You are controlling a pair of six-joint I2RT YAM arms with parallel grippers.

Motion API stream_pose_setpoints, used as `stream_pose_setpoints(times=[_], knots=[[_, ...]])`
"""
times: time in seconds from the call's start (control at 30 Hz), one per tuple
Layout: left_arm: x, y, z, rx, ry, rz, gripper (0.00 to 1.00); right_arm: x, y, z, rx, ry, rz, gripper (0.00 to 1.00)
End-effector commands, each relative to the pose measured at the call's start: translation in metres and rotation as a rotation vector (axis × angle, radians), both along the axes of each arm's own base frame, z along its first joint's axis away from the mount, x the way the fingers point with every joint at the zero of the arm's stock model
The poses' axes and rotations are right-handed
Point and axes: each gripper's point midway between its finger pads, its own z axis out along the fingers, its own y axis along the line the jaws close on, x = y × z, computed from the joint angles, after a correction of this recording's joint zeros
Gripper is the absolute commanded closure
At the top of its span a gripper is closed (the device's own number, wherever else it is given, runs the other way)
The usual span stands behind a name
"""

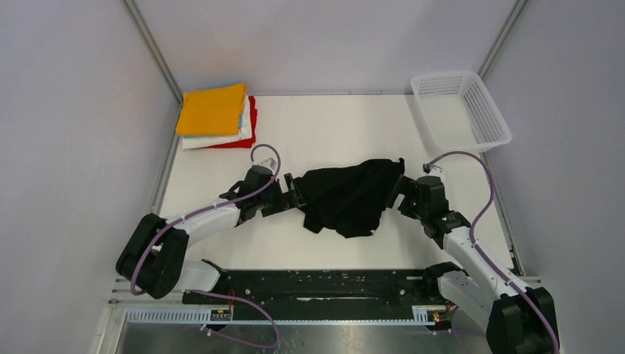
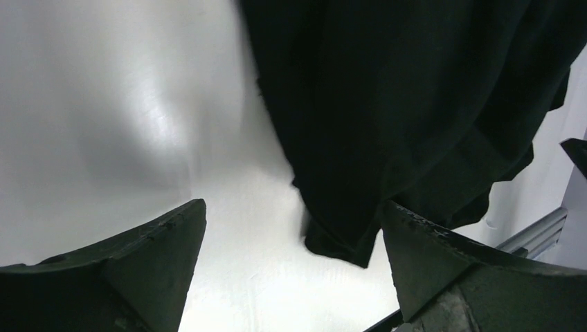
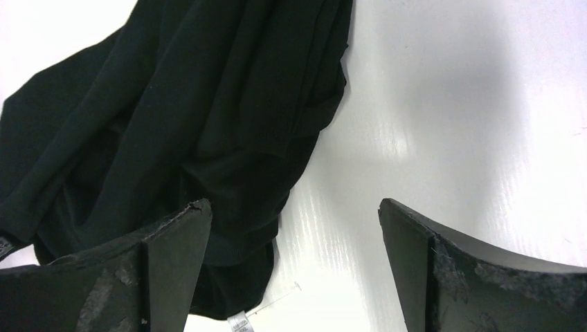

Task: Fold and stack the t-shirts
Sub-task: Move the tshirt to the center of the board, then flatten out the tshirt

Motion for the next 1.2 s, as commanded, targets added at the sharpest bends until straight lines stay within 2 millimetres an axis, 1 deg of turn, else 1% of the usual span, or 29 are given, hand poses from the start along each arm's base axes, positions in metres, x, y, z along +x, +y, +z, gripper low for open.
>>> stream_pose_setpoints(times=[0.0,0.1,0.13,0.17,0.2,0.23,0.3,0.33,0.37,0.47,0.5,0.53,0.6,0.67,0.77,0.83,0.87,0.9,0.97,1.0,1.03,1.07,1.13,1.17], knots=[[0.032,-0.037,0.028,-0.089,-0.094,-0.059,0.05,0.026,0.010,0.017,0.033,-0.059,0.005,0.01],[0.045,-0.041,0.024,-0.061,-0.094,-0.057,0.08,0.036,0.005,0.015,-0.008,-0.050,-0.011,0.01],[0.051,-0.042,0.024,-0.050,-0.097,-0.052,0.09,0.042,0.003,0.018,-0.026,-0.055,-0.025,0.01],[0.056,-0.043,0.024,-0.043,-0.101,-0.050,0.09,0.045,0.001,0.015,-0.042,-0.046,-0.028,0.01],[0.061,-0.046,0.024,-0.040,-0.107,-0.052,0.11,0.051,-0.004,0.017,-0.063,-0.048,-0.060,0.01],[0.066,-0.049,0.024,-0.038,-0.109,-0.056,0.14,0.057,-0.008,0.017,-0.077,-0.045,-0.091,0.00],[0.074,-0.056,0.022,-0.036,-0.099,-0.073,0.23,0.069,-0.012,0.016,-0.086,-0.034,-0.123,0.01],[0.076,-0.060,0.019,-0.038,-0.089,-0.084,0.30,0.075,-0.012,0.016,-0.083,-0.029,-0.129,0.01],[0.077,-0.062,0.014,-0.034,-0.073,-0.093,0.39,0.080,-0.012,0.013,-0.077,-0.015,-0.131,0.01],[0.078,-0.067,0.010,-0.037,-0.061,-0.122,0.77,0.103,-0.007,0.008,-0.025,0.004,-0.126,0.04],[0.079,-0.066,0.010,-0.031,-0.063,-0.119,0.94,0.110,-0.007,0.005,-0.002,0.015,-0.131,0.07],[0.080,-0.064,0.010,-0.022,-0.065,-0.111,1.00,0.116,-0.007,0.002,0.015,0.028,-0.136,0.09],[0.080,-0.061,0.014,-0.008,-0.083,-0.107,1.00,0.125,-0.009,-0.005,0.030,0.051,-0.141,0.14],[0.080,-0.056,0.018,0.006,-0.104,-0.097,1.00,0.130,-0.009,-0.013,0.033,0.076,-0.142,0.17],[0.079,-0.052,0.026,0.013,-0.134,-0.094,1.00,0.132,-0.001,-0.028,0.054,0.119,-0.112,0.23],[0.080,-0.050,0.032,0.020,-0.153,-0.092,1.00,0.131,0.010,-0.036,0.098,0.144,-0.064,0.29],[0.081,-0.049,0.034,0.026,-0.162,-0.090,1.00,0.131,0.013,-0.038,0.107,0.144,-0.047,0.37],[0.082,-0.048,0.039,0.031,-0.176,-0.089,1.00,0.130,0.016,-0.037,0.111,0.139,-0.028,0.50],[0.085,-0.045,0.052,0.042,-0.207,-0.086,1.00,0.132,0.020,-0.026,0.124,0.104,0.008,0.74],[0.085,-0.043,0.063,0.045,-0.230,-0.082,1.00,0.132,0.023,-0.017,0.132,0.082,0.030,0.84],[0.088,-0.042,0.076,0.042,-0.262,-0.079,1.00,0.133,0.025,-0.005,0.135,0.053,0.045,0.94],[0.087,-0.041,0.088,0.037,-0.289,-0.081,1.00,0.132,0.025,0.009,0.138,0.019,0.055,1.00],[0.085,-0.036,0.116,0.030,-0.353,-0.079,1.00,0.130,0.028,0.055,0.144,-0.105,0.090,1.00],[0.082,-0.033,0.133,0.022,-0.392,-0.076,1.00,0.126,0.027,0.076,0.142,-0.158,0.102,1.00]])
